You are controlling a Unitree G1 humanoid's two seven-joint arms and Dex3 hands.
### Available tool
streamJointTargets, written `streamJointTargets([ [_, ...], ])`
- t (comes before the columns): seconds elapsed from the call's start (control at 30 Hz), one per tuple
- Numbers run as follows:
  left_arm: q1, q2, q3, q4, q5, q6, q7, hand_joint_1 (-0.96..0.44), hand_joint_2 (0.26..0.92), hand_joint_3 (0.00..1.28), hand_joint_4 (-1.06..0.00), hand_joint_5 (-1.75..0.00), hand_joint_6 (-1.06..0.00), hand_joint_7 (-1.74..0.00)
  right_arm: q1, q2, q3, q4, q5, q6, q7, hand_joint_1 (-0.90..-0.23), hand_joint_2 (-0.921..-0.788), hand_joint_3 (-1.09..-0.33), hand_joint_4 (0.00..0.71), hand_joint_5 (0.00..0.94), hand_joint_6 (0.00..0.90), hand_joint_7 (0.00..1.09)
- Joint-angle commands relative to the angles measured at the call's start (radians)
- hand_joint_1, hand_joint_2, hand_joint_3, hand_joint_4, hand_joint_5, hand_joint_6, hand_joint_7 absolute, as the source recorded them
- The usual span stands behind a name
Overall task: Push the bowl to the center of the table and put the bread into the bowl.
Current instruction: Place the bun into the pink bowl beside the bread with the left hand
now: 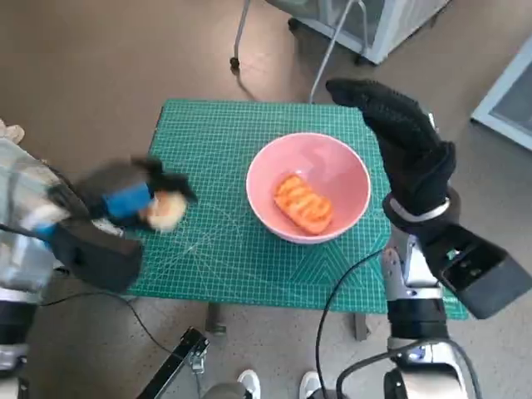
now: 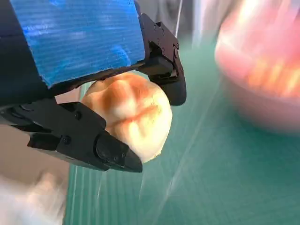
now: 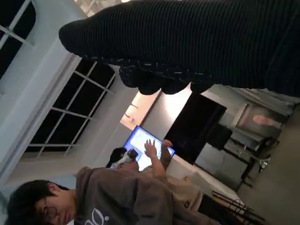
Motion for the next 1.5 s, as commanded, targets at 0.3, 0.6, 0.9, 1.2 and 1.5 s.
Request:
streamJointTargets([
  [0.3, -0.323, -0.162, -0.044, -0.076, 0.040, 0.083, 0.035, 0.00, 0.920, 0.14, -0.56, -1.22, -0.60, -1.27, 0.011, 0.000, -0.001, -0.006, 0.018, 0.035, 0.024, -0.681, -0.921, -0.766, 0.251, 0.114, -0.001, 0.91],
  [0.6, -0.457, -0.309, -0.154, 0.089, 0.117, 0.076, 0.061, 0.00, 0.921, 0.13, -0.56, -1.20, -0.62, -1.28, 0.016, -0.004, -0.006, -0.017, 0.019, 0.035, 0.028, -0.680, -0.921, -0.767, 0.248, 0.121, -0.001, 0.91],
  [0.9, -0.477, -0.444, -0.236, 0.306, 0.147, 0.059, 0.086, 0.00, 0.921, 0.19, -0.50, -1.32, -0.52, -1.31, 0.021, -0.008, -0.017, -0.011, 0.020, 0.024, 0.035, -0.685, -0.921, -0.761, 0.248, 0.127, -0.001, 0.91],
  [1.2, -0.470, -0.517, -0.303, 0.406, 0.182, 0.180, 0.019, -0.01, 0.829, 0.18, -0.12, -0.21, -0.15, -0.71, 0.024, -0.011, -0.027, -0.015, 0.008, 0.007, 0.025, -0.690, -0.921, -0.751, 0.248, 0.133, -0.001, 0.89],
  [1.5, -0.434, -0.532, -0.306, 0.425, 0.169, 0.166, 0.049, -0.06, 0.818, 0.11, -0.09, -0.02, -0.08, -0.55, 0.021, -0.014, -0.033, -0.008, -0.011, -0.007, 0.008, -0.685, -0.921, -0.748, 0.248, 0.136, -0.001, 0.88],
])
